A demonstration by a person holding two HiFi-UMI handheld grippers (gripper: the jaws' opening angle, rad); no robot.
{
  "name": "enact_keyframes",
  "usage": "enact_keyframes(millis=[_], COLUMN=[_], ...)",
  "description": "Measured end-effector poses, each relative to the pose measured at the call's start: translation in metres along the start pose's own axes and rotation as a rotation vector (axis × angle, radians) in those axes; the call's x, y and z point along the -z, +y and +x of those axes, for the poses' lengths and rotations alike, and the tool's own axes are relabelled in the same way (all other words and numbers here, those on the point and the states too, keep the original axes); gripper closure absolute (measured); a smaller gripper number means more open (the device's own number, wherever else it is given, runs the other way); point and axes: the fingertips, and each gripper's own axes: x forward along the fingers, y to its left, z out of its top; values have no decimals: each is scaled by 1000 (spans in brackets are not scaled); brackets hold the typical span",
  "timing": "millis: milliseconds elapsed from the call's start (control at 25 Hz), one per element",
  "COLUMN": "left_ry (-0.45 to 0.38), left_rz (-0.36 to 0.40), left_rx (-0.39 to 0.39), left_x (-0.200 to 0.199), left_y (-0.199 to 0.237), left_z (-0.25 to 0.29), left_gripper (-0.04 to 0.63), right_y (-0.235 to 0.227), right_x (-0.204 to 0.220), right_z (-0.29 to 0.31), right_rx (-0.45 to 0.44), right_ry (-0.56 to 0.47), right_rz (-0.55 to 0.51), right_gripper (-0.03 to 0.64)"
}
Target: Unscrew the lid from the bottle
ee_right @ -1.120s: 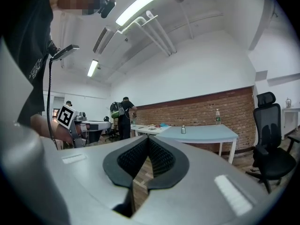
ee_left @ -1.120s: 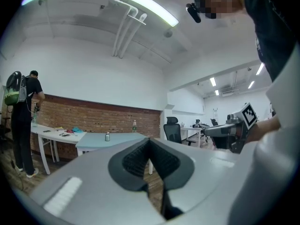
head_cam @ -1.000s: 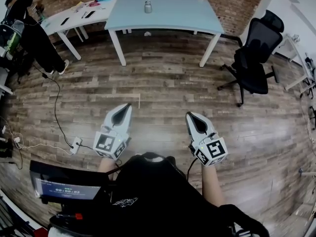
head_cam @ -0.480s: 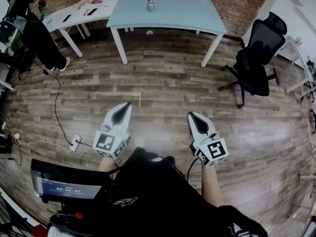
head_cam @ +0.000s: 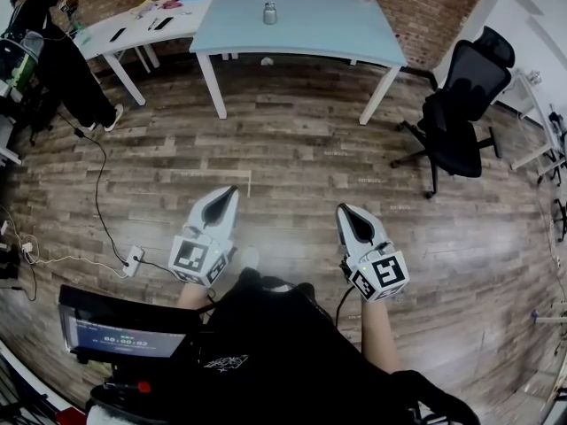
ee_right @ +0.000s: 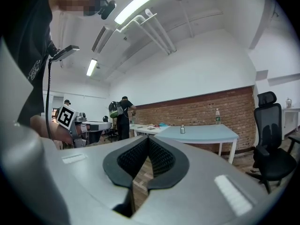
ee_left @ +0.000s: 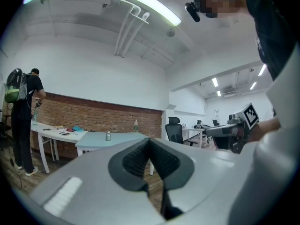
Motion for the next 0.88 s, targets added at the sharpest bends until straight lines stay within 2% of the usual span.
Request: enact_keyframes(millis=[560,880], left_ry=[-3,-8], left_rz=[-2,0], left_rx=[17,33], left_x=[-5,-9], left_y=[23,54], left_z=[27,41], left_gripper=[595,595], right_y=[-13,-18], right_x=[-6,-15], right_z=[30,57], right_rx=[12,41], right_ry=[5,-5], right_rz=[-1,-9], right_gripper=[614,614])
